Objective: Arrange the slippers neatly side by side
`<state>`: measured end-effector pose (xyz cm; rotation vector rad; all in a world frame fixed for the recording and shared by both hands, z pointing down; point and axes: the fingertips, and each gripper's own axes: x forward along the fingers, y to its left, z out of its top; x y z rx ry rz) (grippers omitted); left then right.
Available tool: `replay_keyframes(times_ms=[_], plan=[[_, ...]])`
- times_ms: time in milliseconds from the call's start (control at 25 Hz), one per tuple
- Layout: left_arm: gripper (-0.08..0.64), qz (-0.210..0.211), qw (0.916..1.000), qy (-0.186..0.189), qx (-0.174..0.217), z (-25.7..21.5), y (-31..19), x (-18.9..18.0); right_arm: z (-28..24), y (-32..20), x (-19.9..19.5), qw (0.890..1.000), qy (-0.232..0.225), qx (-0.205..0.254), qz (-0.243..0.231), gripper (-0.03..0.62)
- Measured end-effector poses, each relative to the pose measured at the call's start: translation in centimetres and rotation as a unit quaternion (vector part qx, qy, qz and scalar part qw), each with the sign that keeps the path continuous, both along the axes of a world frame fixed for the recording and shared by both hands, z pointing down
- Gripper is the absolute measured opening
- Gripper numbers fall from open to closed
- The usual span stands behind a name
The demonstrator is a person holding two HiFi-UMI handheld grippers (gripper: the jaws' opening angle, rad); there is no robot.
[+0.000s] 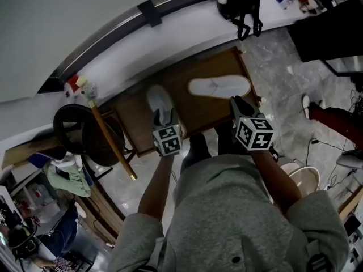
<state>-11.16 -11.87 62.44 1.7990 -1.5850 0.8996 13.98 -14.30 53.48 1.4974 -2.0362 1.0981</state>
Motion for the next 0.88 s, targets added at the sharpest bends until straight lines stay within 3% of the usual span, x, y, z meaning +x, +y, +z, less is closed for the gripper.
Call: replay_keyframes(times_ms=[120,400,640,880], plan=[[0.219,-0.011,0.9999,-0.005,-0.002,-0.6,0.5,-0.4,2.7,0.0,-0.4,0.999,-0.025,-0.032,0.026,0.106],[0.219,-0.039,0.9988,-0.030,-0.006,-2.2,2.0,-2.2,7.3,-1.4,-1.3,0.993,-0.061,-0.064,0.073,0.114],[0.220,-0.060,0.9966,-0.056,-0.008,-3.4,3.5,-3.8,10.2,-2.6,-0.4,0.979,-0.088,-0.105,0.148,0.120],[0.219,-0.080,0.9953,-0.055,-0.005,-4.6,3.8,-3.8,11.7,-3.4,0.0,0.966,-0.107,-0.132,0.194,0.120]])
